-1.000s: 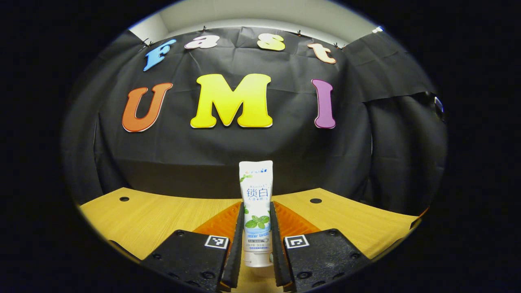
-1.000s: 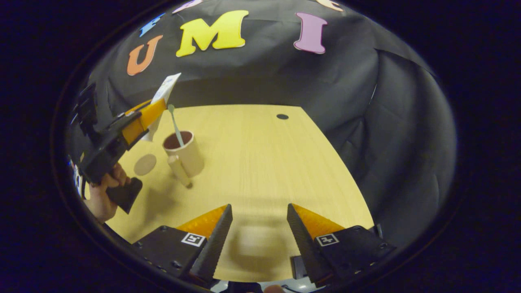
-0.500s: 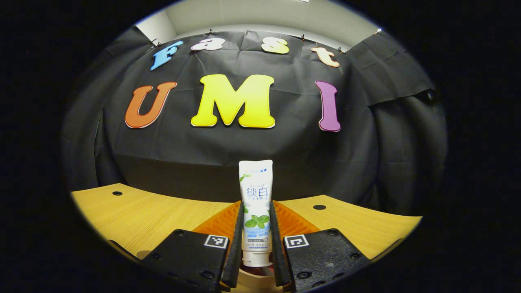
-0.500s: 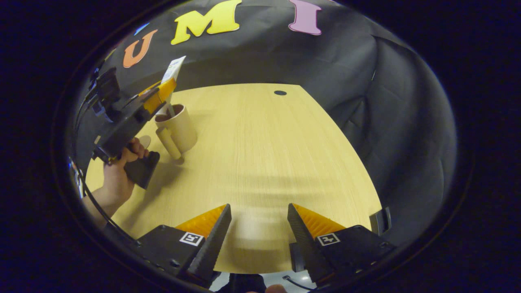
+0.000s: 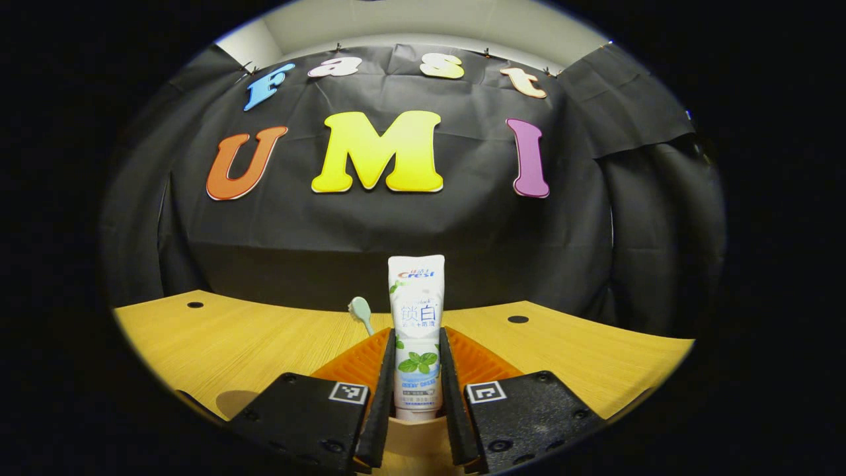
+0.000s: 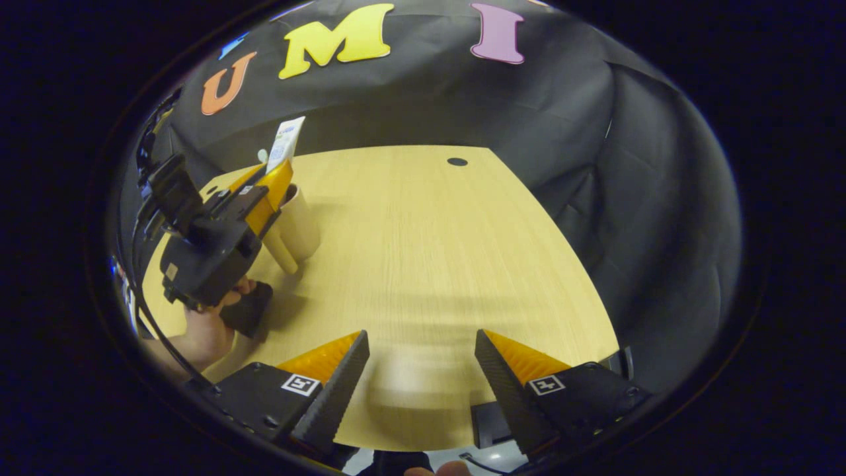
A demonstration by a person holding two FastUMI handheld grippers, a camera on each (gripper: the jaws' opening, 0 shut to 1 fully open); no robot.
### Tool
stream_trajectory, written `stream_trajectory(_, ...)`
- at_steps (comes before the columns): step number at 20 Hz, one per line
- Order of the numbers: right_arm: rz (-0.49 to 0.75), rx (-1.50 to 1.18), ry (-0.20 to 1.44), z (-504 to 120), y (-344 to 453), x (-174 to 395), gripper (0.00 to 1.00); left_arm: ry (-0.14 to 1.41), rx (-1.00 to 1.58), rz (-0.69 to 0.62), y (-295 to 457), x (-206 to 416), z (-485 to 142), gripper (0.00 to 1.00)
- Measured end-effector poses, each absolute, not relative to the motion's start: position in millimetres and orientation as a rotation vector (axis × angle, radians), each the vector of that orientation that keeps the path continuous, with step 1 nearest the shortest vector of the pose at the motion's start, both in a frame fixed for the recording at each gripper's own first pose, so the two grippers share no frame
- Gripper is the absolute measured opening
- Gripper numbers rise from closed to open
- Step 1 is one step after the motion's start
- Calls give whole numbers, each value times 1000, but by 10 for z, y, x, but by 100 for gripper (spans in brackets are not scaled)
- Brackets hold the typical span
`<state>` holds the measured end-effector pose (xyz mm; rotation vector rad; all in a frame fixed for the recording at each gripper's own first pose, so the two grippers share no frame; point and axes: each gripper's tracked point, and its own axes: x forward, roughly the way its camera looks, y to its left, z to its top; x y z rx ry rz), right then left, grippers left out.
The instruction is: Put the toothbrush and toothpaste on the desktop into the cup, then pick up the cup and place it on the coaster on the desktop.
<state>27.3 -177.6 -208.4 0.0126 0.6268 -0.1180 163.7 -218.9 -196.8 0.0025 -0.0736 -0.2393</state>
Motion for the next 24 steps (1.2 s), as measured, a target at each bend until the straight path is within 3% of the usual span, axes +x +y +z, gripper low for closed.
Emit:
stream_trajectory(5, -103, 26, 604, -2008, -1651, 341, 99, -54, 23, -230, -2115, 1507, -1939, 46)
stream_trajectory(10, -75, 15, 590, -1937, -1494, 404, 98, 12, 1, -256, -2026, 1327, -1977, 77)
stream_trajectory(16, -30, -50, 573, -1719, -1349, 563, 98, 113, -20, -207, -1696, 1141, -1935, 96)
stream_trajectory(24, 96, -97, 635, -1308, -748, 844, 98, 217, 11, -98, -821, 667, -1676, 97)
